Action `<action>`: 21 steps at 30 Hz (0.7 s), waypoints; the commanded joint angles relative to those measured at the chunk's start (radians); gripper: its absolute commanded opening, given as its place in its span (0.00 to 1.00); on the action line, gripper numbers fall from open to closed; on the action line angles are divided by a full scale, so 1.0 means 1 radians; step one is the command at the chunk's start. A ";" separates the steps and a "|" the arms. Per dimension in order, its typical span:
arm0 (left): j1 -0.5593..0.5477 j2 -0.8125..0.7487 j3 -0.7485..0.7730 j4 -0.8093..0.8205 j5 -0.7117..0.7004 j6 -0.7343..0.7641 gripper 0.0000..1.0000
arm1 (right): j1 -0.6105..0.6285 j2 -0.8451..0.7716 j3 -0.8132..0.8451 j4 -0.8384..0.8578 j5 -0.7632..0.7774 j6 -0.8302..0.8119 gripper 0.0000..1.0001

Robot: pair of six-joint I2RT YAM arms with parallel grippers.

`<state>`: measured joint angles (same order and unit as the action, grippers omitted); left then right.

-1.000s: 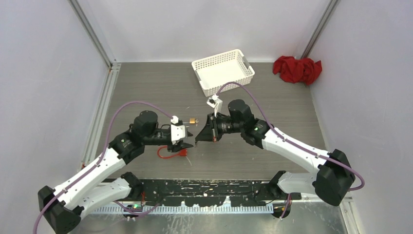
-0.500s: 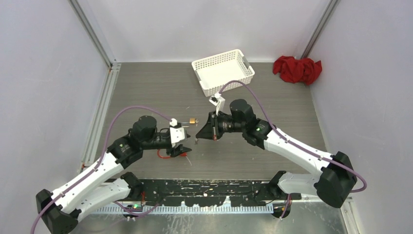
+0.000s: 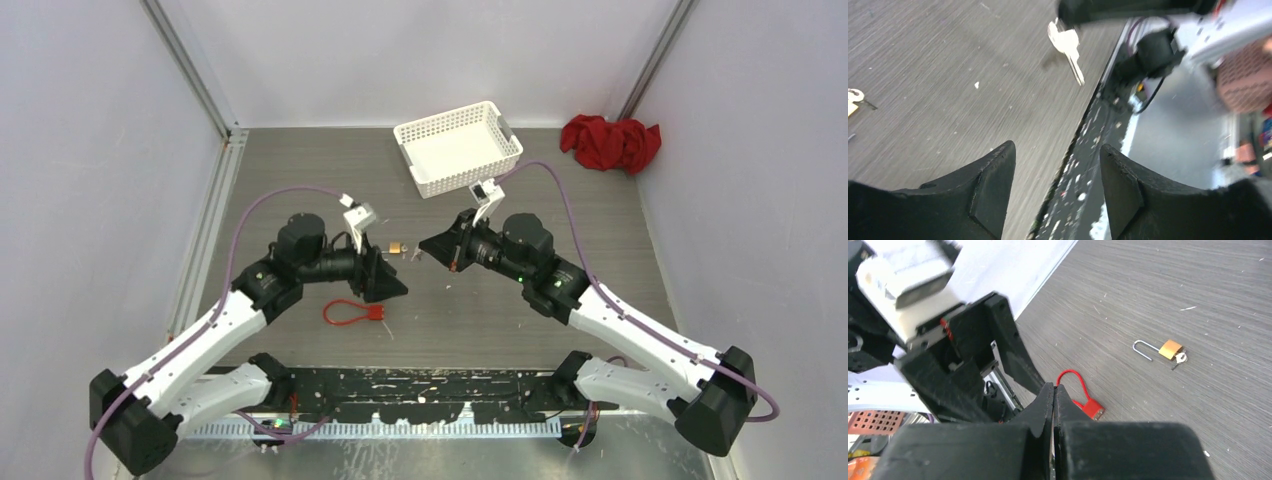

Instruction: Unlock with the key

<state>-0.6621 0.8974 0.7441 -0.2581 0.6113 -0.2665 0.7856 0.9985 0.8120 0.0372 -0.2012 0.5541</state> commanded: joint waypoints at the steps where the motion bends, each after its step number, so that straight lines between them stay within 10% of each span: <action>1: 0.076 0.088 0.118 0.206 0.174 -0.370 0.61 | 0.031 -0.032 -0.021 0.101 0.108 -0.017 0.01; 21: 0.124 0.125 0.115 0.182 0.213 -0.438 0.36 | 0.046 -0.032 -0.083 0.201 0.099 0.044 0.01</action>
<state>-0.5499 1.0348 0.8665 -0.0902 0.8131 -0.7231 0.8257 0.9863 0.7258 0.1673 -0.1135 0.5831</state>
